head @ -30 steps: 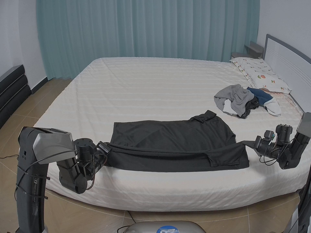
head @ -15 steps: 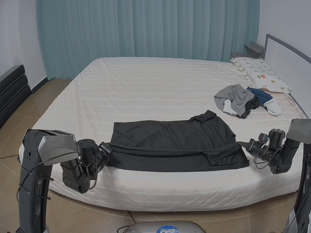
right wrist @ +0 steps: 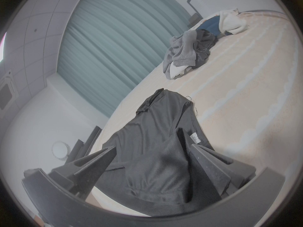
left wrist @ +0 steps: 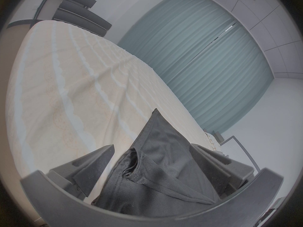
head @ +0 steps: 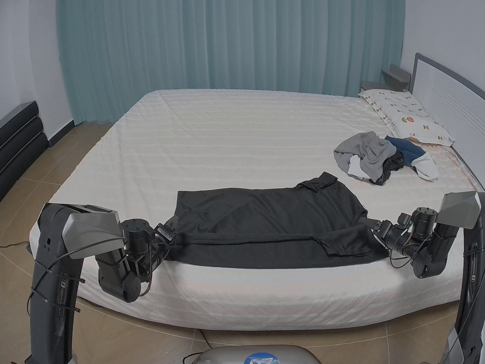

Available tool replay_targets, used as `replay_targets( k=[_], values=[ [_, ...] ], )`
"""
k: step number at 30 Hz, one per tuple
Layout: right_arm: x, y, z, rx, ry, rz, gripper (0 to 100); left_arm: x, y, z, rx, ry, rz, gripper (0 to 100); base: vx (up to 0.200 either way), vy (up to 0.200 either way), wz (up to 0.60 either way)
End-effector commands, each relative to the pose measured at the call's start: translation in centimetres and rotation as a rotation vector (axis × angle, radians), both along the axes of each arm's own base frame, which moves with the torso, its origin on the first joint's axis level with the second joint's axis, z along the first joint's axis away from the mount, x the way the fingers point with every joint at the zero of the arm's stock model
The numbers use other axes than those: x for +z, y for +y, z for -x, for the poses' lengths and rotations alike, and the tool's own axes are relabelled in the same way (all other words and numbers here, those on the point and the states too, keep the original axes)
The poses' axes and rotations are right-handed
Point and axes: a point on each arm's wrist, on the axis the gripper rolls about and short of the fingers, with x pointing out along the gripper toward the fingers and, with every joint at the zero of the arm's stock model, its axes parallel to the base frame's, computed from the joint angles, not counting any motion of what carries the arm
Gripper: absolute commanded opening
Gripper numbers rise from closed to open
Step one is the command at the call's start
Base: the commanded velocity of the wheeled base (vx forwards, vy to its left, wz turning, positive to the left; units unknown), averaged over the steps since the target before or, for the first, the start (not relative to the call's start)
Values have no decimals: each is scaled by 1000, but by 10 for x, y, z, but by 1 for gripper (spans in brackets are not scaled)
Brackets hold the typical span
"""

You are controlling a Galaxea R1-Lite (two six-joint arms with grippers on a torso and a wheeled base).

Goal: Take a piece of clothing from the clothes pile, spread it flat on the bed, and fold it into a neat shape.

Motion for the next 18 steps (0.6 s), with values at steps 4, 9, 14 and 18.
replay_targets(
  k=[4,9,14,18],
  values=[
    [14,-5,7,-53,-34,-91,100,19,12,5,49,-24,1,100,0,0,0],
    [19,-15,7,-90,-42,-142,100,23,24,10,82,-12,1,100,0,0,0],
    [21,-20,7,-109,-41,-166,100,22,29,13,86,2,1,100,160,0,0],
    [21,-19,8,-108,-38,-168,100,26,27,14,80,-3,9,100,200,0,0]
  ],
)
